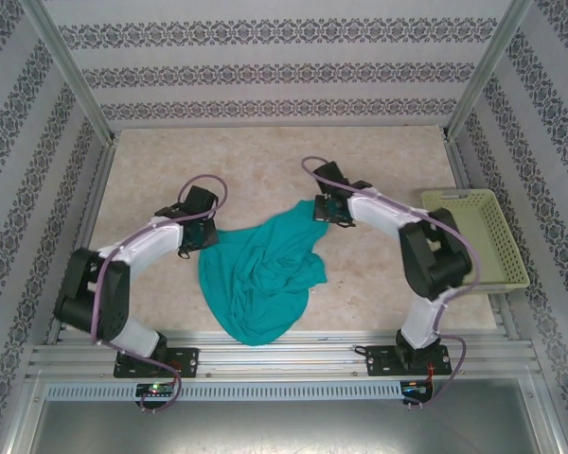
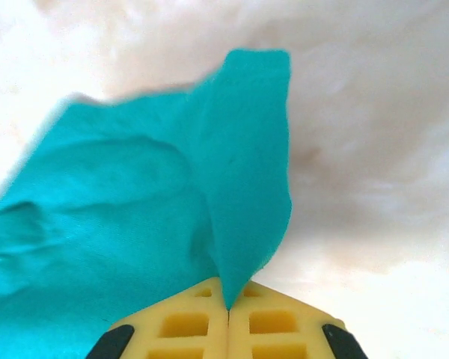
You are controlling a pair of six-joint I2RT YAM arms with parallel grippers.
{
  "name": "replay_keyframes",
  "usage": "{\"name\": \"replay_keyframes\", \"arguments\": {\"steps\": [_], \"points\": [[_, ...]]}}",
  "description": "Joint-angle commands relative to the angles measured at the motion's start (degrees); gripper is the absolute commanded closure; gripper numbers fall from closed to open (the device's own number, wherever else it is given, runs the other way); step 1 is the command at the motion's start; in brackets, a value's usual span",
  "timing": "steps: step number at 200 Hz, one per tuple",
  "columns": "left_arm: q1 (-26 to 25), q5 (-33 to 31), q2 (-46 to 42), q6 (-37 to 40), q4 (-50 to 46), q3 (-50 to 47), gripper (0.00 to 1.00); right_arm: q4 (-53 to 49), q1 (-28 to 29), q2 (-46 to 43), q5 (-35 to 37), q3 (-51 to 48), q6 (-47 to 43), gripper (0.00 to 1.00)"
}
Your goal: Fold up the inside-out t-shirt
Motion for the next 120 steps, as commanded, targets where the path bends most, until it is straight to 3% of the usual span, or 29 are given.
{"name": "replay_keyframes", "arguments": {"steps": [1, 74, 98, 120], "points": [[2.7, -2.4, -9.3, 1.1, -2.6, 3.0, 0.96, 0.0, -1.8, -12.0, 6.0, -2.7, -3.8, 1.0], [4.5, 2.0, -27.1, 5.8, -2.5, 9.7, 0.99, 3.7, -2.9, -46.5, 5.6, -10.9, -9.7, 1.0], [4.5, 6.6, -27.9, 6.0, -0.9, 8.6, 0.97, 2.4, -3.1, -51.5, 3.3, -11.4, -10.4, 1.0], [4.4, 14.1, -23.6, 5.5, -0.3, 6.5, 0.88, 0.0, -3.1, -51.8, 1.9, -14.3, -8.1, 1.0]]}}
